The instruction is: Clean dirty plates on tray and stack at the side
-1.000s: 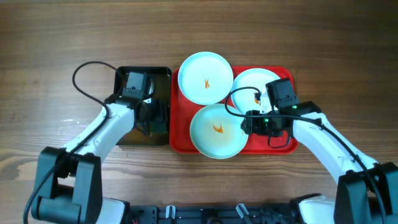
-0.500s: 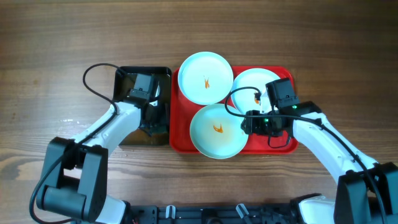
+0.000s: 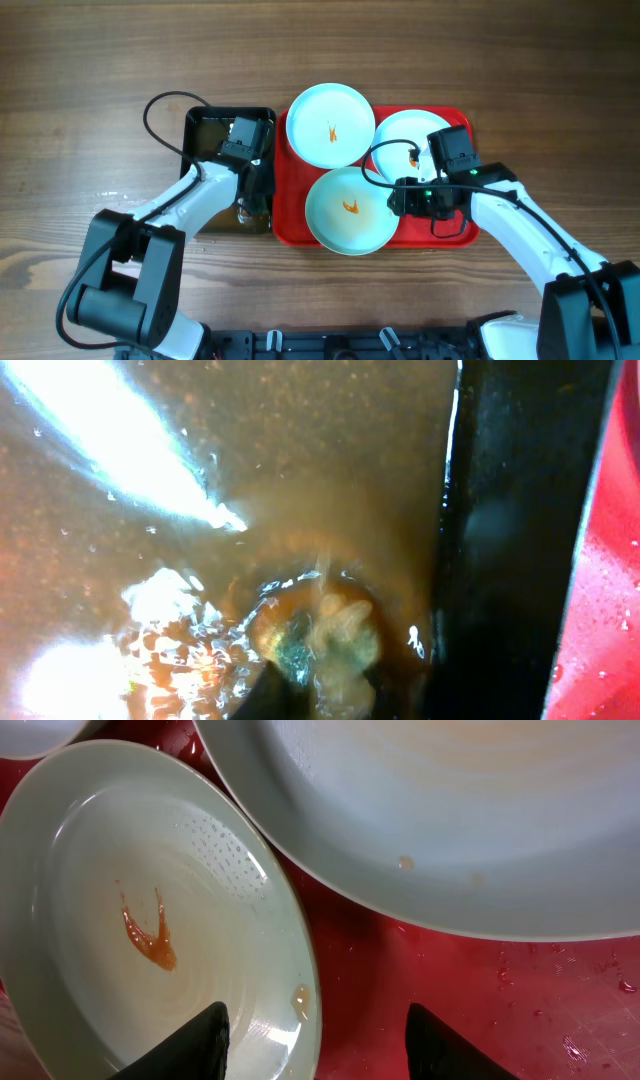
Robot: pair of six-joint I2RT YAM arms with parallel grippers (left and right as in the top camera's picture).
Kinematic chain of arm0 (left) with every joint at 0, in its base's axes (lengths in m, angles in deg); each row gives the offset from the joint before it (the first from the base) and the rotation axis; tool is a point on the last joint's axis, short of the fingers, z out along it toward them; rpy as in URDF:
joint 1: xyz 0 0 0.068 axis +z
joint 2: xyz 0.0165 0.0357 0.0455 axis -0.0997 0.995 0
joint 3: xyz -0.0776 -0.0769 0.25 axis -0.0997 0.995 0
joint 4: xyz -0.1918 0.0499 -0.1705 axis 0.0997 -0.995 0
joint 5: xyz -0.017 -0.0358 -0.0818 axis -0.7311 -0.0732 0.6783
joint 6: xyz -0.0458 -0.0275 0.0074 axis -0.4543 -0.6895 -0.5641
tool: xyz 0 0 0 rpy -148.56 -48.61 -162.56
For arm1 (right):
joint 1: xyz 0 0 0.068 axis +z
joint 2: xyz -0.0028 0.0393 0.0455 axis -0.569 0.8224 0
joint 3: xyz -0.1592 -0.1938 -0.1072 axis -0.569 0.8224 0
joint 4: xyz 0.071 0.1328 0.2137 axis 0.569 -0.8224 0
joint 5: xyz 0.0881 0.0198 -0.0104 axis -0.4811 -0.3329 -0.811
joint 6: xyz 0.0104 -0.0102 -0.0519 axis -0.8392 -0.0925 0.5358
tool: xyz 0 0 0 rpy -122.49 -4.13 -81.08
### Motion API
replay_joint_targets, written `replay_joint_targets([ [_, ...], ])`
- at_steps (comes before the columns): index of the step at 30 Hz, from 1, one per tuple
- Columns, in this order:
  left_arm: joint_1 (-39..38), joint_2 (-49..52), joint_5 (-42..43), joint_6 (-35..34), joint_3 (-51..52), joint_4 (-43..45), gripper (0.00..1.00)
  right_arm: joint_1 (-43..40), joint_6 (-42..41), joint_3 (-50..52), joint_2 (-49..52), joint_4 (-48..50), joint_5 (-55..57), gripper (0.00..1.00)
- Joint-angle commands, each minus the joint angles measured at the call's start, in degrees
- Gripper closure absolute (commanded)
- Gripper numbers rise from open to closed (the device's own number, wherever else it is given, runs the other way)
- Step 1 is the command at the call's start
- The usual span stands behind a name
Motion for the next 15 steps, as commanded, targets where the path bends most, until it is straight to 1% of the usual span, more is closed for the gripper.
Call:
replay_joint_targets([
  [1,1.55,1.01,-4.7,0.85,-1.07,-0.26,0.96,0.35,-0.24,-1.09,0.66,0.26,-0.74,0.43],
  [3,3.39,-0.39,-5.22,4.11,-3.13,-0.28,0.96,0.35,-0.24,-1.09,0.66,0.26,-0.72,0.43],
  [4,3.98,-1.25,-5.05,4.66,-4.37,-0.24,0.82,0.35,-0.26,-1.09,0.66,0.28,-0.72,0.43],
  [5,4.02,-1.66,-5.01,4.66,-4.76,-0.22,0.55,0.35,-0.24,-1.09,0.66,0.28,-0.72,0.43],
  [6,3.91,-1.7,-4.72,4.63,-4.74,-0.46,0.49,0.35,-0.24,-1.09,0.66,0.31,-0.72,0.43],
  [7,3.89,-1.7,-3.93,4.63,-4.74,-0.92,0.39,0.35,-0.24,-1.09,0.66,0.28,-0.72,0.43],
  [8,3.89,-1.55,-0.37,4.55,-4.59,-2.32,0.33,0.35,-0.24,-1.09,0.66,0.28,-0.72,0.43],
  [10,3.89,-1.51,4.48,4.42,-4.5,-5.22,0.31,0.35,-0.24,-1.09,0.66,0.28,-0.72,0.43],
  [11,3.91,-1.51,5.33,4.39,-4.48,-7.13,0.31,0.35,-0.24,-1.09,0.66,0.26,-0.72,0.43],
  [15,3.91,-1.46,5.31,4.44,-4.37,-9.79,0.31,0.35,-0.22,-1.09,0.66,0.28,-0.72,0.43],
])
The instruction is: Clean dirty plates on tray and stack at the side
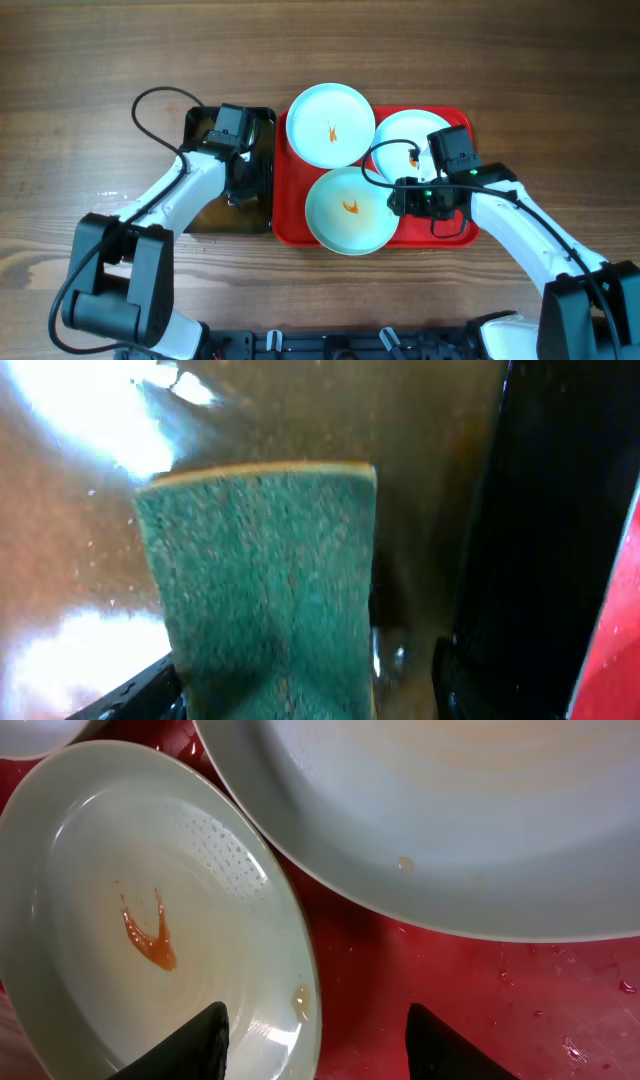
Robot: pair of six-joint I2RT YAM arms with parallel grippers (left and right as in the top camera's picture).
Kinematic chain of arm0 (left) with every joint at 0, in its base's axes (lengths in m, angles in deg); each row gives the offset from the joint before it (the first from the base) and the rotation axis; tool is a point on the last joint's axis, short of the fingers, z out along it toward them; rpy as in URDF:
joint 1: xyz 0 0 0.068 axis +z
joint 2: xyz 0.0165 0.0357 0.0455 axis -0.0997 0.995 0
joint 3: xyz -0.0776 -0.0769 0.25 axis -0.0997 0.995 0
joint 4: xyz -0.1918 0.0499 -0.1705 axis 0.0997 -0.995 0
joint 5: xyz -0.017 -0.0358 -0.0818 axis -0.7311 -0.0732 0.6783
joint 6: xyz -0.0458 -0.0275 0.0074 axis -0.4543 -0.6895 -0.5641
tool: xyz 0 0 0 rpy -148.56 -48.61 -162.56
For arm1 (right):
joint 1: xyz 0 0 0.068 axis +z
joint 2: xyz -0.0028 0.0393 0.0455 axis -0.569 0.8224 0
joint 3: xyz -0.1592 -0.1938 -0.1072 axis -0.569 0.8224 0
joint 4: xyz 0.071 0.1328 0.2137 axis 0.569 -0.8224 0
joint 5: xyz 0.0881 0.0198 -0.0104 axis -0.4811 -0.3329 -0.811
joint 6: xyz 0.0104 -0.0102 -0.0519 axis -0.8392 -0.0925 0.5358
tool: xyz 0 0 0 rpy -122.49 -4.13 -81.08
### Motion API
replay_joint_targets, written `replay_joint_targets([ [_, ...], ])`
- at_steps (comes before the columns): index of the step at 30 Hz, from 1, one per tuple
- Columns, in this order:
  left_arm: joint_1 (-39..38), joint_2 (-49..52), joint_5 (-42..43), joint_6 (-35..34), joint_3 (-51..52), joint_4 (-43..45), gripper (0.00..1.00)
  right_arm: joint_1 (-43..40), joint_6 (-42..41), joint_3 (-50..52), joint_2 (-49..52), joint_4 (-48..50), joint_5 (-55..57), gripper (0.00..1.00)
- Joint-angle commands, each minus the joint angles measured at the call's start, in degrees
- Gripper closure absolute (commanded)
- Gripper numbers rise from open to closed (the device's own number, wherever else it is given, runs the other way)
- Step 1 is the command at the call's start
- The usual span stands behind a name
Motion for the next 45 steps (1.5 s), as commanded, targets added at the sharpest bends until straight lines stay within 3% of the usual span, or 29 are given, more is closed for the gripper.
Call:
replay_joint_targets([
  [1,-0.07,-0.87,2.27,0.72,-0.22,-0.2,0.32,0.35,-0.2,-1.09,0.66,0.28,-0.72,0.43],
  [5,-0.07,1.22,2.25,0.72,-0.15,3.28,0.39,0.35,-0.2,-1.09,0.66,0.28,-0.72,0.43],
  [7,-0.07,3.1,2.27,0.7,-0.15,4.0,0.53,0.35,-0.2,-1.09,0.66,0.26,-0.72,0.43],
  [9,-0.07,4.72,2.27,0.7,-0.15,4.55,0.75,0.35,-0.2,-1.09,0.66,0.26,-0.72,0.43],
  [10,-0.07,5.2,2.27,0.72,-0.15,4.74,0.91,0.35,-0.2,-1.09,0.66,0.28,-0.72,0.43],
  [11,-0.07,5.18,2.27,0.72,-0.15,4.72,0.96,0.35,-0.2,-1.09,0.66,0.28,-0.72,0.43],
  [22,0.09,-3.65,5.11,2.21,-0.28,3.67,0.96,0.35,-0.04,-1.07,0.66,0.24,-0.52,0.44],
  [24,0.09,-6.99,5.11,2.19,-0.28,2.16,0.96,0.37,-0.07,-0.83,0.66,0.13,-0.52,0.47],
  [29,0.09,-11.85,6.99,0.28,-0.28,-0.07,0.96,0.42,-0.31,1.77,0.68,1.64,-0.55,0.64],
  [38,0.0,-11.89,7.41,0.28,-0.28,1.29,0.96,0.46,-0.26,4.31,0.68,4.35,-2.08,0.73],
  [43,-2.19,-11.87,18.6,0.17,-0.28,4.15,0.96,0.46,-1.77,4.74,0.68,4.76,-3.13,0.8],
  [45,-4.44,-11.69,19.23,-3.74,-0.28,6.29,0.96,0.46,-1.77,5.42,0.72,5.07,-3.28,0.82],
])
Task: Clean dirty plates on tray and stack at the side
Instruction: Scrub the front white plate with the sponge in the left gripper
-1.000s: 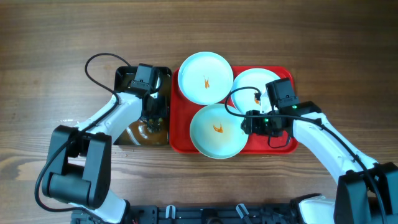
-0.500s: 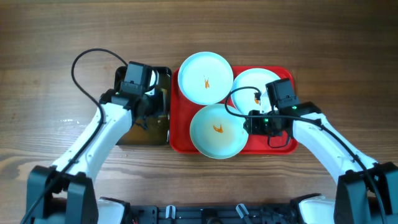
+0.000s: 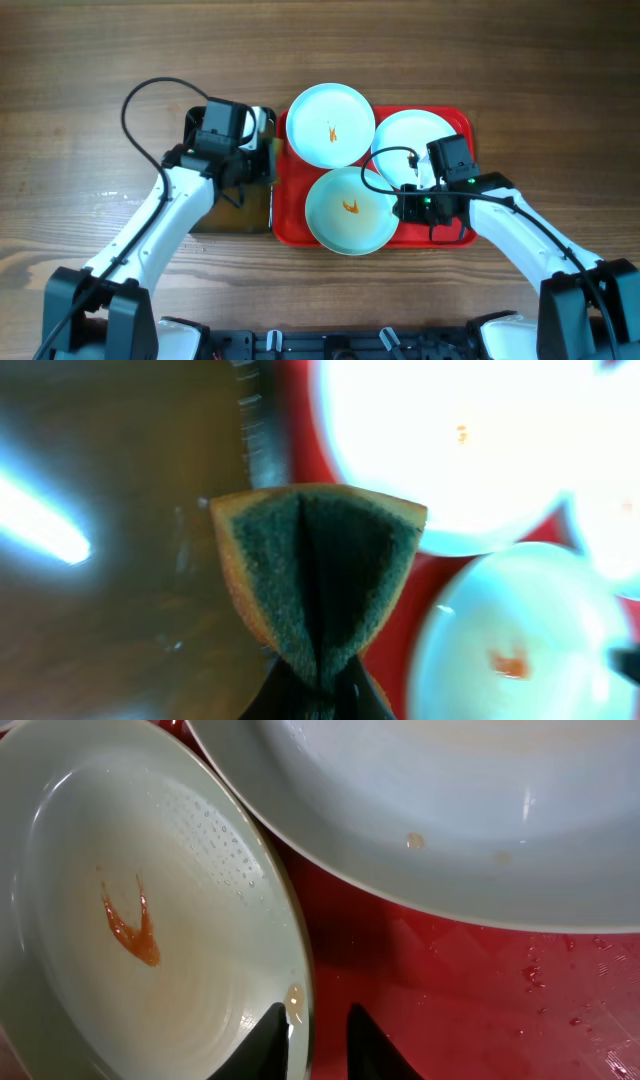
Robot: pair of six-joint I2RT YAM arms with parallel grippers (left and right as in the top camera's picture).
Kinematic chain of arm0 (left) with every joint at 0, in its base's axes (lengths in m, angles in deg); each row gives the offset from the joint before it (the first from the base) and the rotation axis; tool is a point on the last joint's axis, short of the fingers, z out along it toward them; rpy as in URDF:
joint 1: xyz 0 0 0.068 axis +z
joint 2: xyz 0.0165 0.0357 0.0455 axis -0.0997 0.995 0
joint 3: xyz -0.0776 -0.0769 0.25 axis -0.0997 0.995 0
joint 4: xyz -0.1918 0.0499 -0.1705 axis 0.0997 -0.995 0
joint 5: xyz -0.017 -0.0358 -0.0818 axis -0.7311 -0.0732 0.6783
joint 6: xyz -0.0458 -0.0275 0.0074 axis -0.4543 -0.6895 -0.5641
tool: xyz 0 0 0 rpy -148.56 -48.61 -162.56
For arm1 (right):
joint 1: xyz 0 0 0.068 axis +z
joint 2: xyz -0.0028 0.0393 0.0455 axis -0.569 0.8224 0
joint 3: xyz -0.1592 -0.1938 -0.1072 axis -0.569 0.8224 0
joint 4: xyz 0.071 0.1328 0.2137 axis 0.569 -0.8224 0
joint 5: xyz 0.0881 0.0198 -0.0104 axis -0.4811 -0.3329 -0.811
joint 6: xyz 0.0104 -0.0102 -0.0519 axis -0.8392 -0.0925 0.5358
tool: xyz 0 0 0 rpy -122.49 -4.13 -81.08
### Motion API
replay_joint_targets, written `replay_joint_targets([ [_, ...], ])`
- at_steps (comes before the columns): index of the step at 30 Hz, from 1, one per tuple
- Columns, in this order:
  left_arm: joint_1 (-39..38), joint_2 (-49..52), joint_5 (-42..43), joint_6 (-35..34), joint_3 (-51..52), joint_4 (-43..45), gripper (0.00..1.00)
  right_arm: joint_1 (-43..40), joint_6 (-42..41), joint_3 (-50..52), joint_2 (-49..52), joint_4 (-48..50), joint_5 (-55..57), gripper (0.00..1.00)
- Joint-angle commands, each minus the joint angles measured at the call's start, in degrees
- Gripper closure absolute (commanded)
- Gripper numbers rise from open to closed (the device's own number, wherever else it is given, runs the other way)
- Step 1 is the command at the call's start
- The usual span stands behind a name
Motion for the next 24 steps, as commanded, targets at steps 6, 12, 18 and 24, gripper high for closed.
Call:
replay_joint_targets([
  [6,-12.74,2.75,5.81,-16.31,-0.17,7.23,0.96,0.46,-0.83,2.56,0.79,2.38,-1.62,0.95],
  [12,-21.9,9.55,7.08,-27.61,-0.17,15.58,0.96,0.46,-1.53,2.56,0.79,3.13,-1.62,0.96],
  [18,-23.91,15.5,7.74,-32.98,-0.17,17.64,0.96,0.46,-1.55,2.56,0.79,3.19,-1.62,0.96],
  [24,-24.13,17.97,10.8,-32.92,-0.15,18.45,0.96,0.46,-1.53,2.56,0.79,3.26,-1.62,0.96],
])
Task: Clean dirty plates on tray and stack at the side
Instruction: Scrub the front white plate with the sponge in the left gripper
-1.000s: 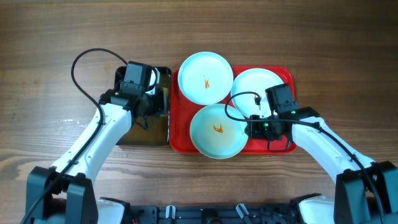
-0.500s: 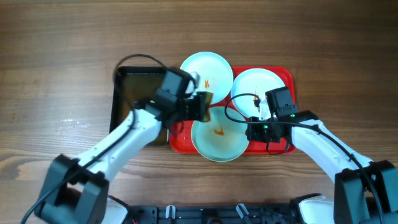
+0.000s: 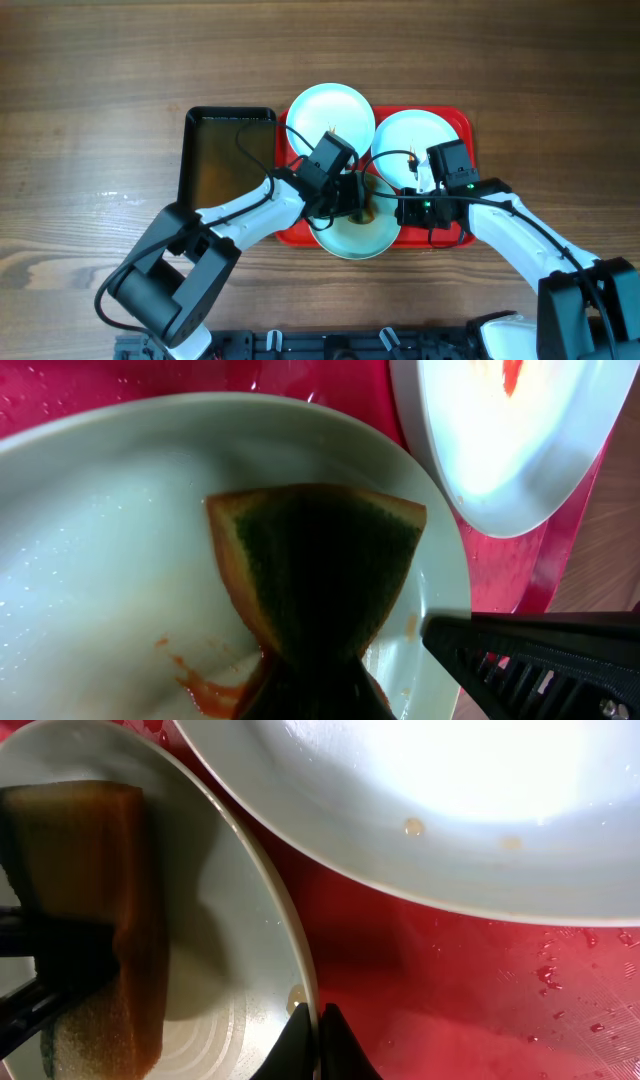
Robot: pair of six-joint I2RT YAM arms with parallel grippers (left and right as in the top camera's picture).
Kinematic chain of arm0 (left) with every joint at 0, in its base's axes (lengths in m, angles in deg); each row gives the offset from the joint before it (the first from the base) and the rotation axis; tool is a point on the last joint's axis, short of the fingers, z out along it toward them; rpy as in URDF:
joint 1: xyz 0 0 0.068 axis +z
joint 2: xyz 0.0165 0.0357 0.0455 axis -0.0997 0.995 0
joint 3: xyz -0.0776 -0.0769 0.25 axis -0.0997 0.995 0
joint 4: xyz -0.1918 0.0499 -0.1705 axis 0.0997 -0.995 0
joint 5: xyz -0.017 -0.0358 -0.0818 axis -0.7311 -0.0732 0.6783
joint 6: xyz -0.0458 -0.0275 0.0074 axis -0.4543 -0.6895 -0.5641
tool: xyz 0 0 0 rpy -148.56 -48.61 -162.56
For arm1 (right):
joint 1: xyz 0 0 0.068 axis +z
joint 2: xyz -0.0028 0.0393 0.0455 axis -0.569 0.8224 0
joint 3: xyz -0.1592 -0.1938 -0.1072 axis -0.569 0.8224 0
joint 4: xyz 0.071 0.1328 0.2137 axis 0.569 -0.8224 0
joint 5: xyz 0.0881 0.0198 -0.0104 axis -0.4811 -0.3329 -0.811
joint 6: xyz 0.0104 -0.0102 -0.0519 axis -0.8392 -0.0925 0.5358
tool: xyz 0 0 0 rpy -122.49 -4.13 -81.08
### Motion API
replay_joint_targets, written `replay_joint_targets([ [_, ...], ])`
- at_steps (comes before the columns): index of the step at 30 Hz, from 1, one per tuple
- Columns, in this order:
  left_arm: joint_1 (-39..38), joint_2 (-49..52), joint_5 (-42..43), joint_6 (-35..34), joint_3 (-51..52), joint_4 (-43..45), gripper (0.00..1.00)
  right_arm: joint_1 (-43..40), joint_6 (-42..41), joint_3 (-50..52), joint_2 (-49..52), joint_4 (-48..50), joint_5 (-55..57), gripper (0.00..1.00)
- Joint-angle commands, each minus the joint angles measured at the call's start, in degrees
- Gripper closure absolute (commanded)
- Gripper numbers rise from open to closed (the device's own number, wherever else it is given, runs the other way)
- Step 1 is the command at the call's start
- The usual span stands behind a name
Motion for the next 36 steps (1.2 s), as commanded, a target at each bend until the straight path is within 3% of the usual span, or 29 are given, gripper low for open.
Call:
replay_joint_targets([
  [1,-0.26,1.7,1.77,-0.44,-0.2,0.33,0.96,0.46,-0.68,0.31,0.76,0.46,-0.98,0.96],
  [3,-0.26,2.03,-0.46,-0.26,-0.2,-0.7,0.96,0.46,-0.68,0.31,0.76,0.44,-0.98,0.96],
  [7,0.9,1.81,-13.84,1.9,-0.22,-8.98,0.96,0.46,-0.59,0.31,0.76,0.39,-0.96,0.96],
  [14,5.03,-9.27,-14.16,13.51,-0.22,-15.26,0.96,0.46,-0.61,0.31,0.76,0.44,-0.98,0.95],
  [15,5.55,-11.47,-14.19,13.53,-0.22,-16.68,0.96,0.46,-0.61,0.31,0.76,0.46,-1.01,0.89],
  [16,6.14,-13.44,-14.14,14.86,-0.22,-17.55,0.96,0.46,-0.63,0.31,0.76,0.48,-1.01,0.69],
  [17,7.17,-15.89,-14.19,16.59,-0.22,-18.58,0.96,0.46,-0.61,0.31,0.76,0.5,-1.01,0.61],
  [20,12.57,-20.74,-14.67,21.24,-0.22,-21.38,0.96,0.46,-0.63,0.31,0.76,0.68,-1.03,0.62],
  [26,27.8,-16.61,-17.59,24.35,-0.09,-24.59,0.96,0.46,0.22,0.57,0.76,0.94,-3.85,0.82],
  [28,29.14,-13.2,-17.59,27.12,-0.09,-24.55,0.96,0.46,0.31,0.57,0.76,0.96,-4.24,0.9],
  [33,29.35,-0.37,-16.74,31.52,-0.09,-22.36,0.96,0.46,1.77,0.57,0.76,1.16,-4.42,0.93],
  [34,29.35,1.14,-16.79,31.54,-0.09,-22.05,0.9,0.46,1.75,0.57,0.76,1.18,-4.42,0.9],
  [35,29.35,2.32,-17.7,31.5,-0.09,-21.53,0.48,0.46,1.73,0.57,0.76,1.33,-4.44,0.78],
  [36,29.35,2.45,-18.51,31.47,-0.09,-21.27,0.41,0.46,1.73,0.57,0.76,1.38,-4.44,0.78],
])
